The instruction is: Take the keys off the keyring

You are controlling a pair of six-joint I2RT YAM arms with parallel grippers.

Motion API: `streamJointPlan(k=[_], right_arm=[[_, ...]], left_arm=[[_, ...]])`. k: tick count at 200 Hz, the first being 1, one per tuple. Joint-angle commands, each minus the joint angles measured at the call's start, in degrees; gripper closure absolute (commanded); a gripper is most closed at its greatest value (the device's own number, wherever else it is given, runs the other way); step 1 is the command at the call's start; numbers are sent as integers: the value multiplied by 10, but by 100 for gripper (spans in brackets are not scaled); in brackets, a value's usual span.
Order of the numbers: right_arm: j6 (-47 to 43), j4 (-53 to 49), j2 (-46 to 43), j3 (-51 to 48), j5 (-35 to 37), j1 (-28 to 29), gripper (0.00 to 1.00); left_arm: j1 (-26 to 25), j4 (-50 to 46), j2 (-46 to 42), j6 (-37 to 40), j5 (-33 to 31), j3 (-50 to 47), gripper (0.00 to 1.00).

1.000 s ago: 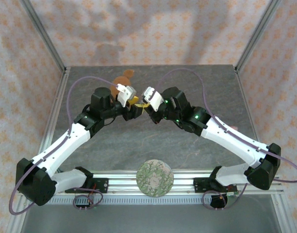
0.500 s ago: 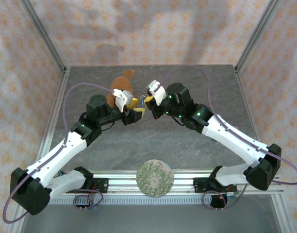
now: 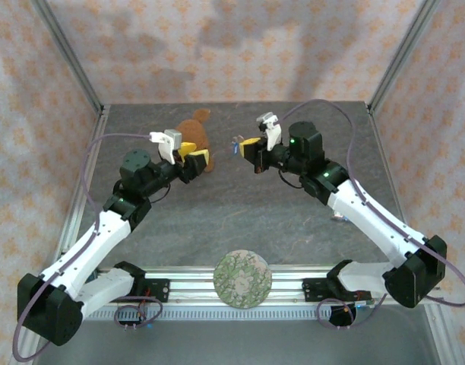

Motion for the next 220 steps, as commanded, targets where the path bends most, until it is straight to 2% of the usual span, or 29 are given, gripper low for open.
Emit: streamJointPlan(k=[1, 15, 43, 96, 118, 160, 191, 220], right_arm=[[124, 128, -5, -23, -118, -36, 100], [187, 197, 3, -38, -158, -56, 100], [266, 280, 15, -47, -198, -65, 100], [430, 434, 46, -49, -209, -66, 100], [462, 467, 53, -52, -200, -66, 100], [475, 477, 54, -57, -197, -63, 100], [467, 473, 51, -61, -201, -60, 100], [451, 458, 47, -63, -204, -58, 100]], left_arm=[[28, 79, 35, -98, 95, 40, 54], [38, 147, 63, -148, 135, 43, 60], [38, 273, 98, -214, 154, 38, 64], [35, 525, 154, -323, 172, 23, 60], [24, 526, 152, -309, 175, 25, 60], [-5, 459, 135, -241, 159, 31, 60], [-25, 418, 137, -208, 157, 56, 65], [-32, 414, 147, -208, 158, 72, 71]])
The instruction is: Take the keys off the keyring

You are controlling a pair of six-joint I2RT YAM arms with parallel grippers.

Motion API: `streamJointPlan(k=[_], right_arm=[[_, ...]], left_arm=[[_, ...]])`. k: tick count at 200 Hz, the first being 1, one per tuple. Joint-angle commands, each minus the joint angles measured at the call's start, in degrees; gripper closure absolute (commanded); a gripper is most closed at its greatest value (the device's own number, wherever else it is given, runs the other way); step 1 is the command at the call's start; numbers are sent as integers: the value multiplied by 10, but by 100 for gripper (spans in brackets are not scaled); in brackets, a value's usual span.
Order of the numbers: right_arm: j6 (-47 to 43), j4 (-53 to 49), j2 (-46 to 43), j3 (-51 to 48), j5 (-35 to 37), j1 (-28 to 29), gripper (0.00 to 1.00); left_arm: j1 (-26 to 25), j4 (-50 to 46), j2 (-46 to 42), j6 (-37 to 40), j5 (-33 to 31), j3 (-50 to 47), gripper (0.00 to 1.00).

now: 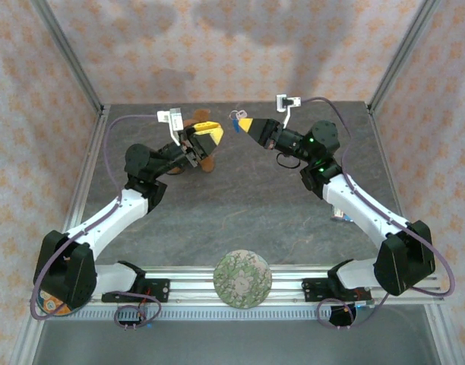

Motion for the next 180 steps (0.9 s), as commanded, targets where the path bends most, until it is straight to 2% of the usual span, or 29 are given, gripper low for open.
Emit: streamJointPlan(k=[1, 97, 122, 180], right_arm=[[-12, 20, -9, -5, -14, 5, 100], [-46, -11, -27, -9, -17, 9, 100], [-45, -7, -30, -9, -18, 9, 100], [-50, -9, -33, -9, -23, 9, 100]], left_arm=[[-4, -2, 2, 22, 0, 28, 71], [-15, -46, 20, 43, 4, 57, 74], [-16, -48, 27, 43, 5, 61, 77], [-19, -39, 38, 34, 11, 71, 77]])
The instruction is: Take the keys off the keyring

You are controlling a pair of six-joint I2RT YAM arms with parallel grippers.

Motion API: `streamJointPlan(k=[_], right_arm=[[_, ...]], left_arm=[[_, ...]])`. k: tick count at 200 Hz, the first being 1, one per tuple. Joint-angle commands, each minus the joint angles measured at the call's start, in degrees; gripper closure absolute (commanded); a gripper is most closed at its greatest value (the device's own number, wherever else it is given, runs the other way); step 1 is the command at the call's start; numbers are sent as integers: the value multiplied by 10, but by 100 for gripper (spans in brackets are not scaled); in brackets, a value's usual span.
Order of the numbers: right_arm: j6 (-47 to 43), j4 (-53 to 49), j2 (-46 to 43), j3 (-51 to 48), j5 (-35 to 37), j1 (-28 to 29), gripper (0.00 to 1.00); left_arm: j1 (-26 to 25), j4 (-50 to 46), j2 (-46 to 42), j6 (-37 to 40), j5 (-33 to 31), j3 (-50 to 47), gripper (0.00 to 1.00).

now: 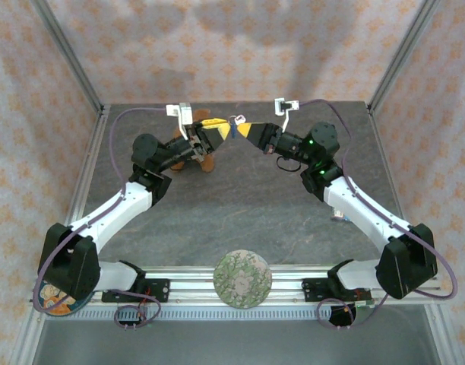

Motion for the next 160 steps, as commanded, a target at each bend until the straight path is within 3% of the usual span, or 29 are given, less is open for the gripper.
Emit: streamJointPlan(k=[1, 52, 118, 160], right_arm=[[-11, 15, -18, -2, -14, 3, 100], [-13, 15, -18, -1, -17, 3, 100], [-17, 15, -20, -2, -18, 3, 100], [-33, -5, -21, -2, -16, 3, 100]], left_arm=[[-8, 18, 4, 5, 11, 24, 77], [-12, 11, 10, 7, 19, 35, 77], [-13, 5, 13, 8, 31, 41, 98], [-13, -26, 8, 23, 34, 49, 100]])
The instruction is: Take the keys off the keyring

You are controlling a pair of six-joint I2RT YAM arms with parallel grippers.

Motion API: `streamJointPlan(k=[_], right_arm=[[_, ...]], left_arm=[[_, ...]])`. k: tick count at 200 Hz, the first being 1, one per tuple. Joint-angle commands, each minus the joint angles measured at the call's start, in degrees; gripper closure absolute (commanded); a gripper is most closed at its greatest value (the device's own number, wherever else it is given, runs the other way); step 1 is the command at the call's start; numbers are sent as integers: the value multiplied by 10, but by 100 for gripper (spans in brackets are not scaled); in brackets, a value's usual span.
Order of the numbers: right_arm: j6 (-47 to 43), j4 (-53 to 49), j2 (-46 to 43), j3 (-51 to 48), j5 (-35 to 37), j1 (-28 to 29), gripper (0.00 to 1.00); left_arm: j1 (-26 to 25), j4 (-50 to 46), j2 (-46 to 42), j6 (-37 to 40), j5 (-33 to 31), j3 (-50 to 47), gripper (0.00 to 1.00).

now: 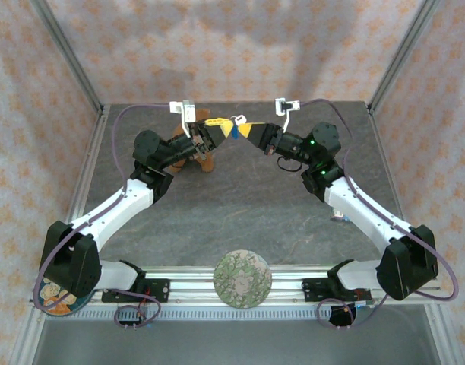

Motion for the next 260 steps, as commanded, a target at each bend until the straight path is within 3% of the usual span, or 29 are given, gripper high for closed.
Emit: streamJointPlan(k=[1, 148, 260], right_arm=[[-22, -2, -16, -2, -11, 3, 100], [-180, -203, -49, 32, 29, 17, 100], [-313, -389, -55, 95, 69, 36, 100]], left_arm=[[-6, -15, -2, 20, 16, 23, 100], [-22, -219, -34, 139, 4, 61, 100], [-53, -411, -53, 272, -21, 115, 100]])
